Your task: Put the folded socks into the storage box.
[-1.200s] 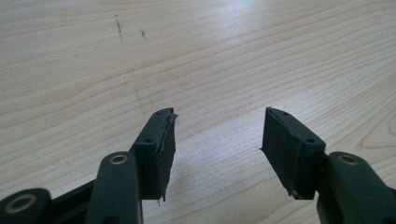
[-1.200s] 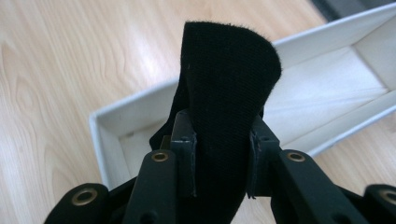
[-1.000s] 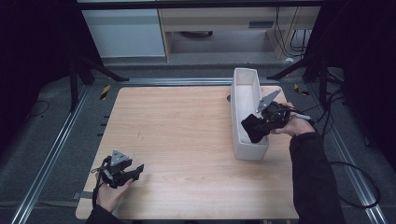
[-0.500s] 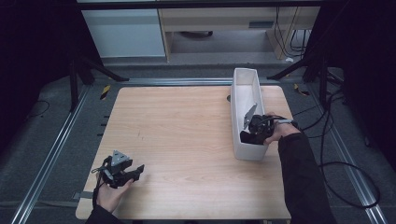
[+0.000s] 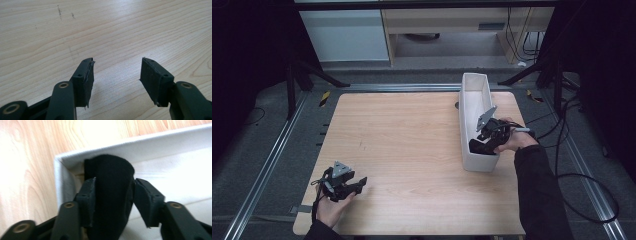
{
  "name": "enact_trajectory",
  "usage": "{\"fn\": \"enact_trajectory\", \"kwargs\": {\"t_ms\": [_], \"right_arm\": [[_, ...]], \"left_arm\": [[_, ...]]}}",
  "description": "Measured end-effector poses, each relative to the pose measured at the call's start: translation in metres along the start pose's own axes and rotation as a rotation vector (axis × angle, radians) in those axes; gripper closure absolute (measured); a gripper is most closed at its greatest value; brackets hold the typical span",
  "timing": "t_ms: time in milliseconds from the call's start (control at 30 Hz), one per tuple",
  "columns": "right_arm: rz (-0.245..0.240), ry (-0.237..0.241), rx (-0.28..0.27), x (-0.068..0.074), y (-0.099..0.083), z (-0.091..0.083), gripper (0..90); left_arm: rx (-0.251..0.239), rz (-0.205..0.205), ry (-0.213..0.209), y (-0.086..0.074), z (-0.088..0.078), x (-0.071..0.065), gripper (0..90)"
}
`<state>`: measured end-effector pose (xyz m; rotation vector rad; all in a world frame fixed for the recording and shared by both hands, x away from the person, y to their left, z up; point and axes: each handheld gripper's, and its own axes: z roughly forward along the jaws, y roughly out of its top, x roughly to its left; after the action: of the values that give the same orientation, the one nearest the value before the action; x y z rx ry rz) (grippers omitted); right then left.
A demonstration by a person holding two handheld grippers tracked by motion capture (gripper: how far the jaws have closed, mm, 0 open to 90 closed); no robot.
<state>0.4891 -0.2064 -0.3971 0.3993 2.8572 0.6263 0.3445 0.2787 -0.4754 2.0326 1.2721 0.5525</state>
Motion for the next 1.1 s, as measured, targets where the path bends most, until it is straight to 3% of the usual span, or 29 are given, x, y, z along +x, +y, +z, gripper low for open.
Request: {"fn": "enact_trajectory", "kwargs": {"t_ms": [100,233,400,667,767,833,1000,1100], "right_arm": [[-0.003,0.021,-0.002,0.001,0.001,0.003,65.3],[-0.022,0.048,0.007,0.003,0.002,0.002,71.5],[-0.035,0.099,0.022,0.006,-0.001,0.000,72.7],[-0.063,0.109,0.096,0.007,0.003,0.022,70.8],[-0.050,0.084,0.089,0.008,0.003,0.019,66.2],[-0.028,0.033,0.068,0.007,0.001,0.008,58.0],[0.051,-0.095,-0.069,0.008,-0.002,-0.024,48.5],[0.150,-0.170,-0.165,0.012,-0.004,-0.043,40.0]], "left_arm": [[0.003,0.001,-0.002,0.000,0.000,0.000,42.9],[0.003,0.001,0.000,0.000,0.000,0.000,42.9],[0.006,0.004,-0.001,0.000,0.001,-0.001,42.8],[0.007,0.003,-0.002,0.000,0.001,0.000,42.8],[0.006,0.002,-0.004,0.000,0.000,-0.001,42.7],[0.001,0.003,-0.004,0.000,0.000,0.000,42.5],[-0.009,-0.008,-0.006,0.001,-0.003,0.001,42.3],[-0.014,-0.015,-0.011,0.002,-0.004,0.002,42.3]]}}
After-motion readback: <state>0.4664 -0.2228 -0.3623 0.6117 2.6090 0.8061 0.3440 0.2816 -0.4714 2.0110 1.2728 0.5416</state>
